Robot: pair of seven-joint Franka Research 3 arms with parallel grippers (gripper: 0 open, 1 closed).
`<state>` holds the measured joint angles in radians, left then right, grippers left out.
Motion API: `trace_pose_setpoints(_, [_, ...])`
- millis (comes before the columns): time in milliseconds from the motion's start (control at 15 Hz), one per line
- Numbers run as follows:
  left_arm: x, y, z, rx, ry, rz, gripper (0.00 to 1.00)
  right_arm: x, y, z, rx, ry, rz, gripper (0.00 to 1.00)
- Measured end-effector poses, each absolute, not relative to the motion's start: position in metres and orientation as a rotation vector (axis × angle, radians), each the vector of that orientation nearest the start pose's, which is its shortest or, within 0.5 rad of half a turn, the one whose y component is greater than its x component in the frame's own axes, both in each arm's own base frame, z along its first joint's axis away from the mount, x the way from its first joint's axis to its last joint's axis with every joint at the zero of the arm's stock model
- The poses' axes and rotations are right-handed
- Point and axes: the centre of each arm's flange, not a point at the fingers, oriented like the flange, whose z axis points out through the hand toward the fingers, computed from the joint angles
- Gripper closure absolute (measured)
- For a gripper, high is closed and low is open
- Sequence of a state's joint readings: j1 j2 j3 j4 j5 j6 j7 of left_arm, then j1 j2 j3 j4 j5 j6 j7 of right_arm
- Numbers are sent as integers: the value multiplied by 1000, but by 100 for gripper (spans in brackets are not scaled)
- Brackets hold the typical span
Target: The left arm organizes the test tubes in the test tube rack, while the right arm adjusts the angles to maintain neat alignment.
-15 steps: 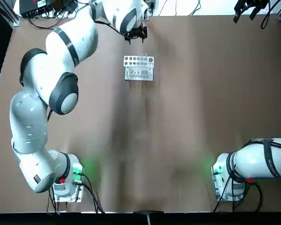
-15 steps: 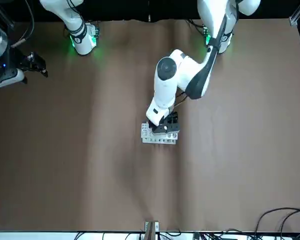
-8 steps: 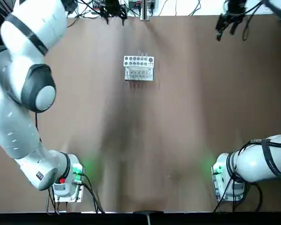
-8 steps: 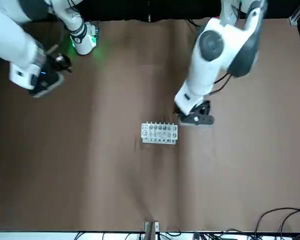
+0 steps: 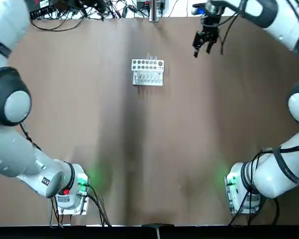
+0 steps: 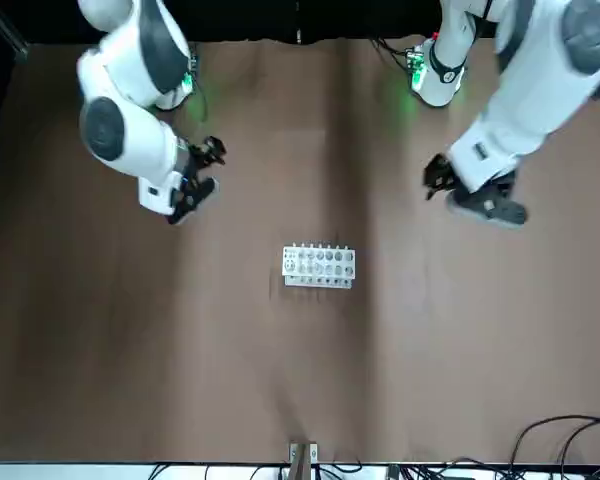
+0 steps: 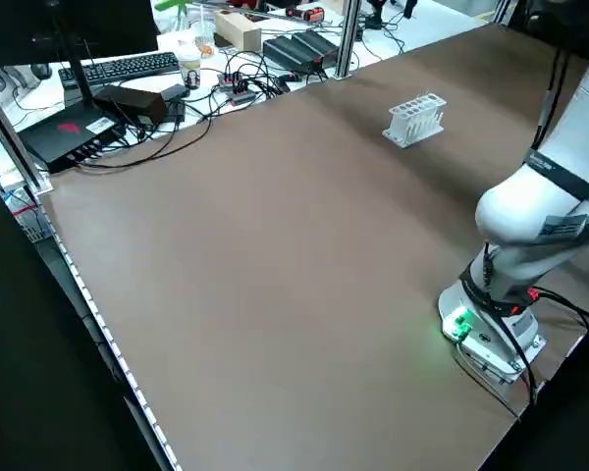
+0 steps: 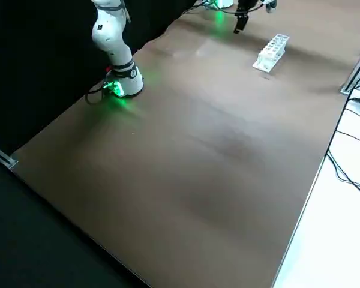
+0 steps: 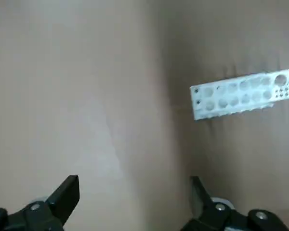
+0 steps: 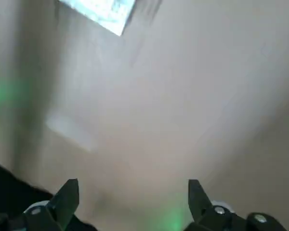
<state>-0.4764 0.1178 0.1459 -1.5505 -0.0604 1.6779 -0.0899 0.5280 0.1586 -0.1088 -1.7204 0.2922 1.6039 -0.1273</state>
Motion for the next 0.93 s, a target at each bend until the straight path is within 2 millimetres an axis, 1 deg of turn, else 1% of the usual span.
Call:
trace_pose_setpoints(133, [551, -157, 589, -3163, 451, 14, 0, 520, 304, 451, -2828, -640, 422, 1])
trace_pose_setpoints(200, [545, -133, 596, -3161, 491, 30, 0, 522, 326, 440, -2852, -602, 410, 5])
trace_pose_setpoints(333, [535, -82, 614, -3160, 553, 33, 0, 523, 366, 417, -2896, -518, 385, 25])
trace_pose_setpoints(400, [531, -56, 621, -3164, 555, 29, 0, 525, 382, 407, -2914, -467, 366, 36])
trace_pose_setpoints(467, [522, -15, 633, -3177, 517, 26, 0, 530, 405, 392, -2940, -342, 297, 55])
trace_pose_setpoints(600, [516, 12, 640, -3189, 446, 10, 0, 537, 422, 383, -2940, -222, 189, 75])
trace_pose_setpoints(667, [514, 20, 643, -3192, 422, -1, 0, 540, 428, 380, -2935, -174, 147, 83])
trace_pose_setpoints(733, [513, 24, 646, -3193, 410, -11, 0, 542, 432, 379, -2929, -137, 116, 91])
trace_pose_setpoints(933, [512, 22, 651, -3191, 410, -26, 0, 551, 437, 387, -2918, -40, 78, 94])
